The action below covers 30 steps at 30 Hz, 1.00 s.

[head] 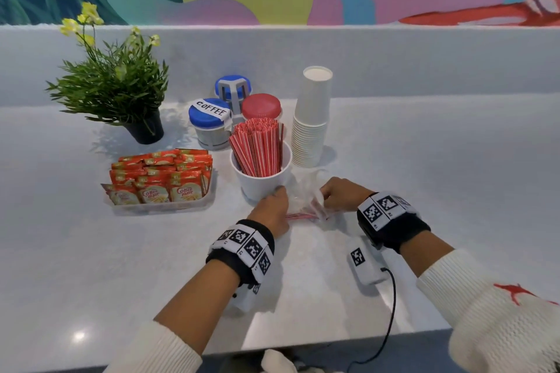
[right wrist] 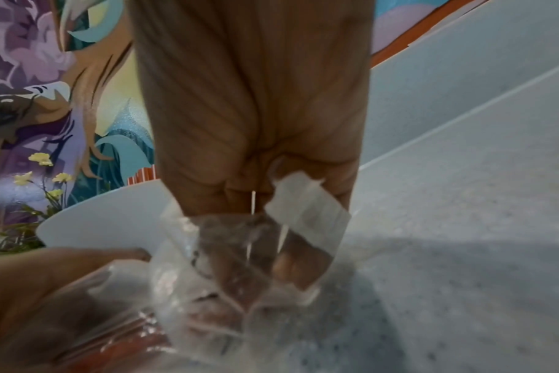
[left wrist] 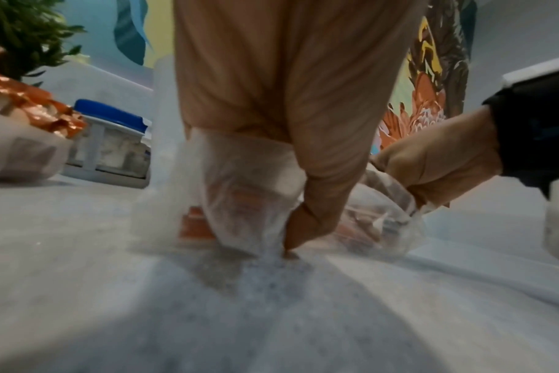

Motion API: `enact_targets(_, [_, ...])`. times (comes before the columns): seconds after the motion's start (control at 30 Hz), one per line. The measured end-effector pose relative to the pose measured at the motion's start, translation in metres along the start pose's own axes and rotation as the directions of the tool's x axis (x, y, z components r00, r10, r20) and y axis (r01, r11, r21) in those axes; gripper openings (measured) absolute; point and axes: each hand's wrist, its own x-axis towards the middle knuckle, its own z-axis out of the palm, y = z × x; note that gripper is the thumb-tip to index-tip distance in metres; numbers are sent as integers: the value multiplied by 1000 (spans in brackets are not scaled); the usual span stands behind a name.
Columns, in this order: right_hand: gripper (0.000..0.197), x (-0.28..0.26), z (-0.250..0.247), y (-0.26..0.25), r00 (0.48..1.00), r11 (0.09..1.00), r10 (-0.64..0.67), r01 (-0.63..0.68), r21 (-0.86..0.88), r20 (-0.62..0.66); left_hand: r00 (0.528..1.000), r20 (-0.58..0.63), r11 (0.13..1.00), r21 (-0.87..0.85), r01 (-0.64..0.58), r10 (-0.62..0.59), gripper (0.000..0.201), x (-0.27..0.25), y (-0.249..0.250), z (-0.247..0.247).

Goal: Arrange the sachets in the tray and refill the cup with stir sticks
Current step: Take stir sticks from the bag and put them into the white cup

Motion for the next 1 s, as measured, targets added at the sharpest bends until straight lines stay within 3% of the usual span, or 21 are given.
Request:
enact_targets(0.13, [24,-2,0,7,998,999,-16,15,30,56,1000,19,1000,-3,-16,16,25,2,-3,-2])
enact_targets(0.23, [29,-4,1,11,996,998,-40,37,41,76,999,-6,998,20,-54,54,26,2,1,-10])
enact_targets(0.3, [30,-5,2,12,997,982,-73,66,179,33,997,-20,997,-9,-74,74,26,3,3,-15])
enact_targets(0.43, [31,-11,-1,10,980,809,-98,181,560,-174,995,-8,993,-71,-95,95,27,4,8,-18])
enact_targets(0.5, [39,-12,-3,9,964,736,-81,230,637,-255,993,-17,989,-86,-121,119,26,4,12,-20])
enact_targets(0.6, [26,-10,-9,13,934,668,-22,279,690,-356,988,-48,983,-107,-151,146,26,3,13,-26])
enact_targets(0.73, [20,-10,-17,26,905,425,137,313,849,-402,987,-50,982,-106,-158,153,23,3,14,-28])
enact_targets(0.8, [18,-12,-14,24,928,343,104,305,889,-358,985,-40,980,-105,-172,168,23,4,18,-27])
enact_targets(0.83, [18,-13,-12,20,946,330,49,289,899,-322,984,-36,978,-110,-179,176,23,5,19,-26])
enact_targets(0.9, [21,-15,-6,15,953,402,-32,289,869,-302,982,-25,975,-119,-188,187,23,6,22,-24])
enact_targets(1.0, [29,-20,-9,17,908,524,24,345,779,-419,984,-4,977,-121,-176,177,20,6,23,-21])
